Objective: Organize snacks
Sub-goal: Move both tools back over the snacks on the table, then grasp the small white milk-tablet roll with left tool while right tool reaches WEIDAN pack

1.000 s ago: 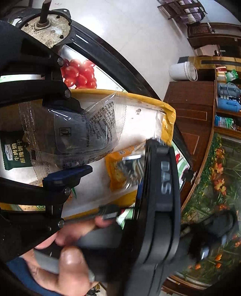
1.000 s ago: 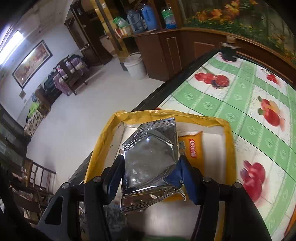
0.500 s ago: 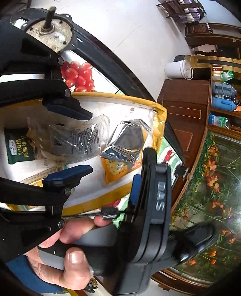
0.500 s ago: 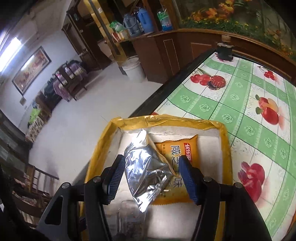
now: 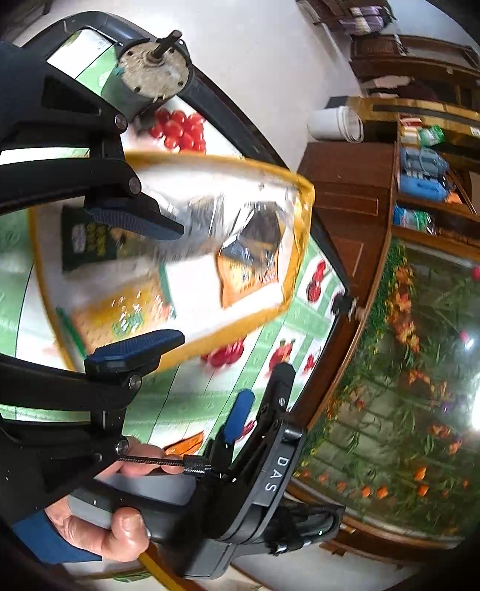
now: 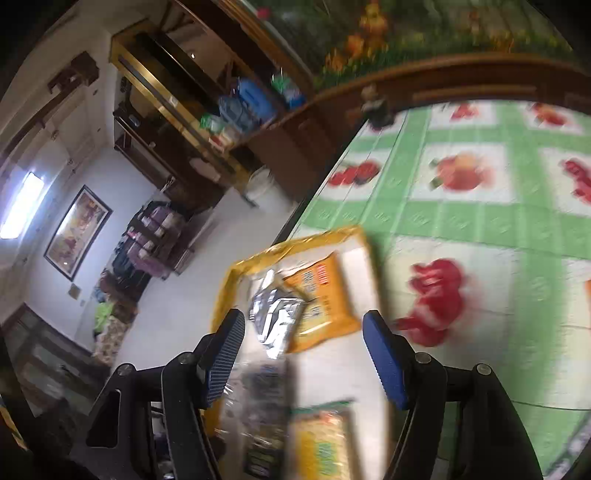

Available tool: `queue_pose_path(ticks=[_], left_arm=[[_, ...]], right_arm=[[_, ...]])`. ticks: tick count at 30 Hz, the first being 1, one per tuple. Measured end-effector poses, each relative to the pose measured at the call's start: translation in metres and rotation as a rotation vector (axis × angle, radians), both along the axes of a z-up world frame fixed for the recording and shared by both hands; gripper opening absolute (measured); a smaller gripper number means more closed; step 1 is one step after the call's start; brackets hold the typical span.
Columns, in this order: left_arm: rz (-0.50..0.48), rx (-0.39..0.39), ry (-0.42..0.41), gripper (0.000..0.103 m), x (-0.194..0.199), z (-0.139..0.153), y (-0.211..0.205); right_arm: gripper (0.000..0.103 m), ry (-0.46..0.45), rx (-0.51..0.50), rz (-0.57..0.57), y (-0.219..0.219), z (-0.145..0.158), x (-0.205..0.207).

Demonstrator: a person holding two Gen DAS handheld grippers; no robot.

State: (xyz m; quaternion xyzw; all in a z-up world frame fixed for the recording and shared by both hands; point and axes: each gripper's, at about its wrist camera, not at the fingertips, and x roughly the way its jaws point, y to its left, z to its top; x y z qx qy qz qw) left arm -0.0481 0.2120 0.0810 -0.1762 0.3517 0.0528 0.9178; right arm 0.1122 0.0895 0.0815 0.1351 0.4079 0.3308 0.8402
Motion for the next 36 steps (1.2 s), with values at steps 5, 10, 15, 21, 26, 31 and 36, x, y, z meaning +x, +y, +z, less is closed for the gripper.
queue_pose_path(ticks=[5, 10, 15, 21, 26, 31, 36], left_arm=[[-0.058, 0.010, -0.008, 0.049, -0.006, 0.005, -0.028], [-0.140, 0.035, 0.001, 0.049, -0.010, 0.004, -0.064], [-0.242, 0.068, 0.008, 0.049, -0.012, 0.003, -0.103], [-0.320, 0.048, 0.065, 0.049, 0.002, -0.011, -0.139], [-0.384, 0.070, 0.109, 0.049, 0.013, -0.023, -0.172], [-0.460, 0.110, 0.135, 0.049, 0.019, -0.032, -0.202], [-0.536, 0.183, 0.181, 0.049, 0.033, -0.048, -0.235]], right_arm=[[0.069, 0.067, 0.137, -0.048, -0.053, -0.004, -0.014], [0.069, 0.108, 0.230, -0.043, -0.113, -0.006, -0.030], [0.070, 0.008, 0.067, -0.077, -0.184, 0.004, -0.051], [0.073, -0.021, -0.073, -0.158, -0.265, -0.019, -0.061], [0.073, 0.122, 0.014, -0.255, -0.313, -0.039, -0.048], [0.073, 0.115, -0.019, -0.251, -0.313, -0.035, -0.053], [0.073, 0.111, -0.049, -0.246, -0.303, -0.034, -0.057]])
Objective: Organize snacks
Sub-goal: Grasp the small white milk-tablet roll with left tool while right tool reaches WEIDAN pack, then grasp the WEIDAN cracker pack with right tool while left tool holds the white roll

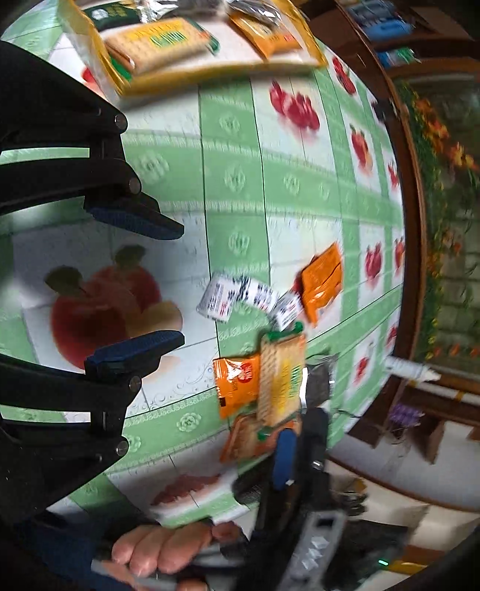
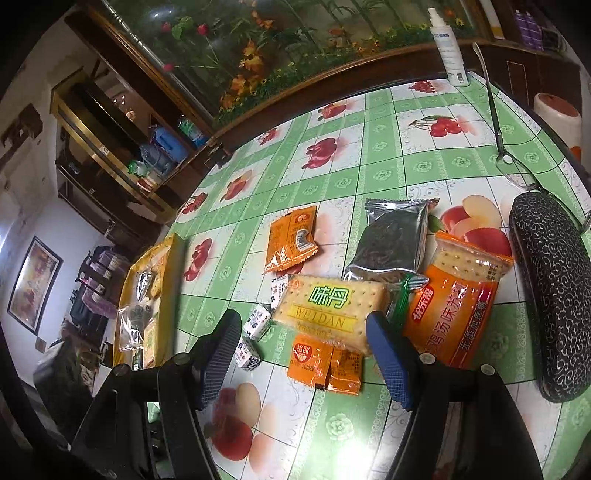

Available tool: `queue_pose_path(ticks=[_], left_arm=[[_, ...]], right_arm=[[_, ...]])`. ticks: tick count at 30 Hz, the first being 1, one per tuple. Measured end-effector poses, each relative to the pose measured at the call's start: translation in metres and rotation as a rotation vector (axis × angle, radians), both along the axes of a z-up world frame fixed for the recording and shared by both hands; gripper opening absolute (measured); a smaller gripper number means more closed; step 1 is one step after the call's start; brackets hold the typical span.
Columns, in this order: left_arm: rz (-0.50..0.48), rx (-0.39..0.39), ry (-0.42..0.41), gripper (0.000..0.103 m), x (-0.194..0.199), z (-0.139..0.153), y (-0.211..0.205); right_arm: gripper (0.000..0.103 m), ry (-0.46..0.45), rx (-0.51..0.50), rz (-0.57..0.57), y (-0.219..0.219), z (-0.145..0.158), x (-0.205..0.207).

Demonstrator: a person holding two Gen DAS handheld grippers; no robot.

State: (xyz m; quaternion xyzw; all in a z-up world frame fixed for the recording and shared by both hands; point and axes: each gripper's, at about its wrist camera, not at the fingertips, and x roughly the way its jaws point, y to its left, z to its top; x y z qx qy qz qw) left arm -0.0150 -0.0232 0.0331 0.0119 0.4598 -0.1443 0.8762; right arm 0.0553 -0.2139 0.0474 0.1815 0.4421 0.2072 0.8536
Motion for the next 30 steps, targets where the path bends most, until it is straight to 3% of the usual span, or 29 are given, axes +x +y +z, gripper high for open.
queue_pose_path(ticks=[8, 11, 21, 25, 27, 29, 30], left_arm=[[-0.020, 0.029, 0.003, 0.049, 0.028, -0.012, -0.017], [-0.002, 0.044, -0.026, 0.034, 0.030, -0.012, -0.017], [0.050, -0.045, -0.015, 0.033, 0.004, -0.011, 0.016], [0.084, -0.044, -0.028, 0.033, -0.005, -0.012, 0.029], [0.106, -0.037, -0.034, 0.034, -0.007, -0.012, 0.036], [0.121, -0.043, -0.034, 0.034, -0.008, -0.012, 0.041], [0.129, -0.052, -0.033, 0.034, -0.007, -0.012, 0.044]], right_arm=[[0.073, -0.002, 0.027, -0.027, -0.008, 0.002, 0.000], [0.073, 0.005, 0.025, -0.037, -0.010, -0.001, 0.003], [0.073, -0.047, -0.030, -0.057, -0.002, -0.013, 0.024], [0.073, -0.010, -0.001, 0.073, 0.016, -0.019, 0.022], [0.073, 0.026, 0.069, 0.234, 0.030, -0.017, 0.011], [0.071, -0.005, 0.128, 0.388, 0.043, -0.008, -0.004], [0.071, -0.040, 0.118, 0.390, 0.046, -0.002, -0.009]])
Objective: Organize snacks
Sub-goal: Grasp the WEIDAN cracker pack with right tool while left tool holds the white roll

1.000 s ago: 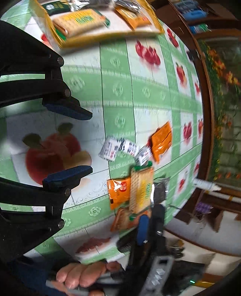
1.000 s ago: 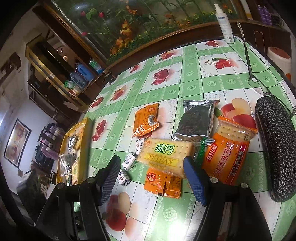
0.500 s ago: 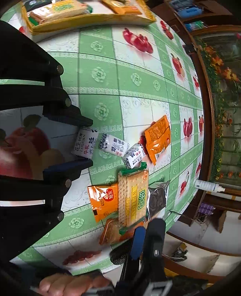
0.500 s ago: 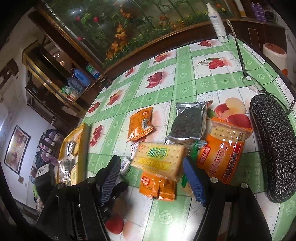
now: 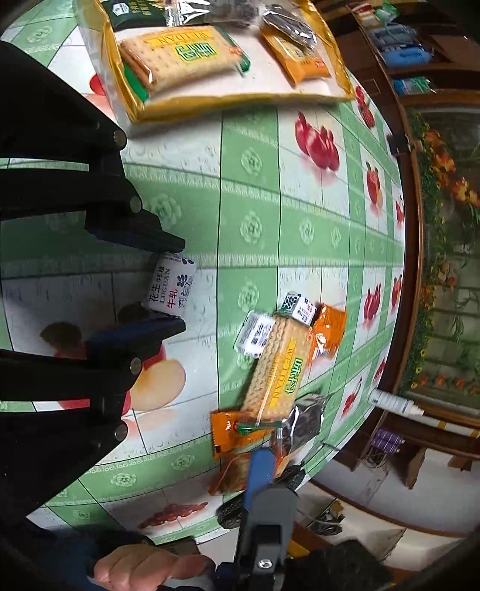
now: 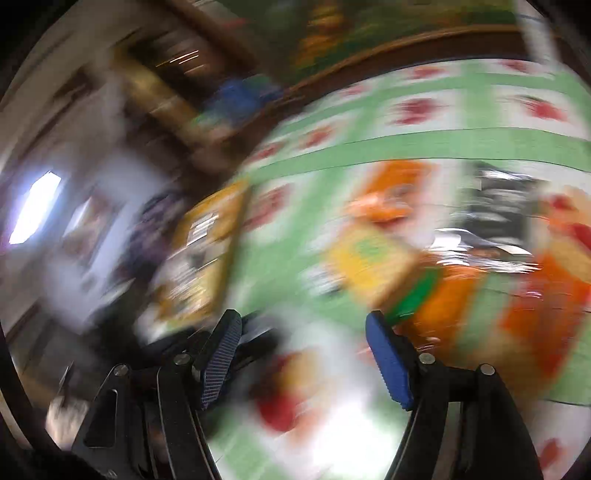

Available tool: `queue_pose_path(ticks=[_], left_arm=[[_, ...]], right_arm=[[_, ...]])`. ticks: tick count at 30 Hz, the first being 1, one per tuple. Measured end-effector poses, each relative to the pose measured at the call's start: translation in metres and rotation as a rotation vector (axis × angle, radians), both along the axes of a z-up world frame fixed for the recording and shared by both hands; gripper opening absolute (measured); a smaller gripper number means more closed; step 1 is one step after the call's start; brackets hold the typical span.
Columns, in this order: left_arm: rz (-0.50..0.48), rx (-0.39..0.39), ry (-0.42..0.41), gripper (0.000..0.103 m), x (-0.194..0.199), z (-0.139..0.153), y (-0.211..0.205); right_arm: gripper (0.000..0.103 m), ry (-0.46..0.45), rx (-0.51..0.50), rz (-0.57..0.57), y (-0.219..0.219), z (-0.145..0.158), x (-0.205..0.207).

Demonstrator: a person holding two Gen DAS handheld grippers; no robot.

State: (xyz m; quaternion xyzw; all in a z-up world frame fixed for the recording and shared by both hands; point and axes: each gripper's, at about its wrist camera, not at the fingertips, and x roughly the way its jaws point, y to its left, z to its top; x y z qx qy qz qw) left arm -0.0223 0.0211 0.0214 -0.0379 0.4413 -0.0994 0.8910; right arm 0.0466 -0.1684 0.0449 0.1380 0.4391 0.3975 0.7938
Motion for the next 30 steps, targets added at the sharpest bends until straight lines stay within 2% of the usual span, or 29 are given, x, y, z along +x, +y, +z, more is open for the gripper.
queue_pose_path(ticks=[1, 4, 8, 10, 11, 14, 17, 19, 27, 29, 30], left_arm=[[0.005, -0.005, 0.001, 0.034, 0.001, 0.000, 0.002], [0.012, -0.018, 0.003, 0.034, 0.001, -0.001, 0.005], [0.001, -0.012, -0.001, 0.034, 0.001, -0.001, 0.002], [0.000, -0.023, 0.000, 0.034, 0.001, -0.001, 0.004], [0.000, -0.030, 0.000, 0.034, 0.002, -0.001, 0.005], [0.003, -0.048, 0.004, 0.034, 0.002, -0.002, 0.009], [0.002, -0.055, 0.002, 0.034, 0.001, -0.002, 0.010], [0.001, -0.056, 0.000, 0.034, 0.002, -0.002, 0.010], [-0.005, -0.064, -0.007, 0.034, 0.003, -0.002, 0.008], [-0.005, -0.074, -0.008, 0.034, 0.004, -0.002, 0.010], [-0.005, -0.085, -0.009, 0.034, 0.004, -0.002, 0.011]], right_arm=[[0.071, -0.031, -0.016, -0.022, 0.001, 0.003, -0.002], [0.073, -0.124, -0.179, -0.172, 0.002, 0.005, 0.000], [0.073, -0.130, -0.242, -0.201, 0.013, -0.001, 0.014], [0.073, -0.188, -0.345, -0.191, 0.028, -0.002, 0.024], [0.073, -0.193, -0.363, -0.187, 0.032, -0.004, 0.030], [0.071, -0.123, -0.332, -0.157, 0.034, -0.017, 0.050], [0.070, -0.041, -0.290, -0.075, 0.036, -0.027, 0.049], [0.065, -0.094, -0.358, -0.049, 0.042, -0.025, 0.033], [0.065, -0.199, -0.522, -0.071, 0.067, -0.034, 0.023], [0.048, -0.181, -0.542, -0.053, 0.073, -0.040, 0.022], [0.048, -0.181, -0.545, -0.059, 0.072, -0.041, 0.022]])
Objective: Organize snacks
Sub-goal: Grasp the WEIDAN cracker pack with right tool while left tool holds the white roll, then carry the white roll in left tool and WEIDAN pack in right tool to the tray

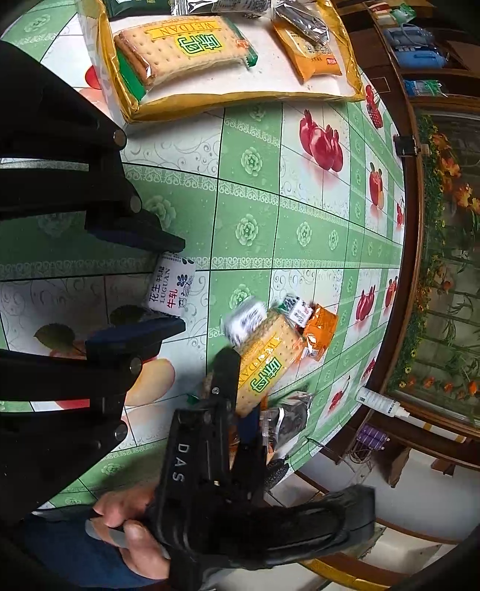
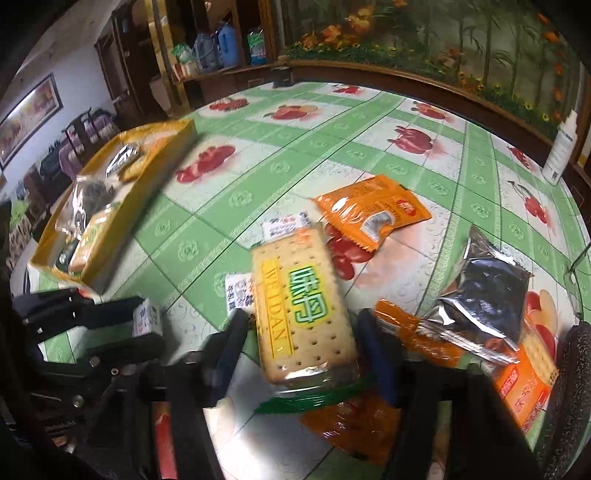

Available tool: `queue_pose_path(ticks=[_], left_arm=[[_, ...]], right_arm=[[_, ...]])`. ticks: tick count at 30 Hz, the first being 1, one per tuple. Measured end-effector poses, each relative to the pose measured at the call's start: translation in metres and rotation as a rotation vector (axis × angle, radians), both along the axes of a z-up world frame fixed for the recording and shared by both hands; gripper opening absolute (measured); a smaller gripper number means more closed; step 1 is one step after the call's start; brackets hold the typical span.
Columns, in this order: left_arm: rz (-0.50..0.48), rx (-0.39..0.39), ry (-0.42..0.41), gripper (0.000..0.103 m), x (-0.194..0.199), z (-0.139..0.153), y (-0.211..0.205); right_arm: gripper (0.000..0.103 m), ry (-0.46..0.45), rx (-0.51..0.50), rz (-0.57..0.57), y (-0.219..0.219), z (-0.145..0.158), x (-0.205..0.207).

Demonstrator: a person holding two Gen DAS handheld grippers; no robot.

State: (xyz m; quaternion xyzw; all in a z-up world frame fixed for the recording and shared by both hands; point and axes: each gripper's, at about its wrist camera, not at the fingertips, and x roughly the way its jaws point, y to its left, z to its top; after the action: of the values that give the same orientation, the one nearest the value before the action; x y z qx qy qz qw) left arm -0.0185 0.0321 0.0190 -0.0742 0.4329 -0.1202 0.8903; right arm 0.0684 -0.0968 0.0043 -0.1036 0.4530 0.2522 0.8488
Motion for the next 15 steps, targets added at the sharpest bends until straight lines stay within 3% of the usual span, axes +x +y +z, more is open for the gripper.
queue_pose_path(ticks=[2, 11, 15], left_arm=[[0.003, -0.018, -0.002, 0.034, 0.000, 0.000, 0.003], [0.010, -0.040, -0.045, 0.034, -0.004, 0.005, 0.005], [0.011, -0.044, -0.057, 0.034, -0.005, 0.007, 0.007]], right_arm=[[0.047, -0.007, -0.011, -0.023, -0.001, 0.002, -0.002], [0.047, -0.033, 0.200, -0.083, -0.024, 0.034, -0.012], [0.047, -0.022, 0.236, -0.088, -0.023, 0.035, -0.012]])
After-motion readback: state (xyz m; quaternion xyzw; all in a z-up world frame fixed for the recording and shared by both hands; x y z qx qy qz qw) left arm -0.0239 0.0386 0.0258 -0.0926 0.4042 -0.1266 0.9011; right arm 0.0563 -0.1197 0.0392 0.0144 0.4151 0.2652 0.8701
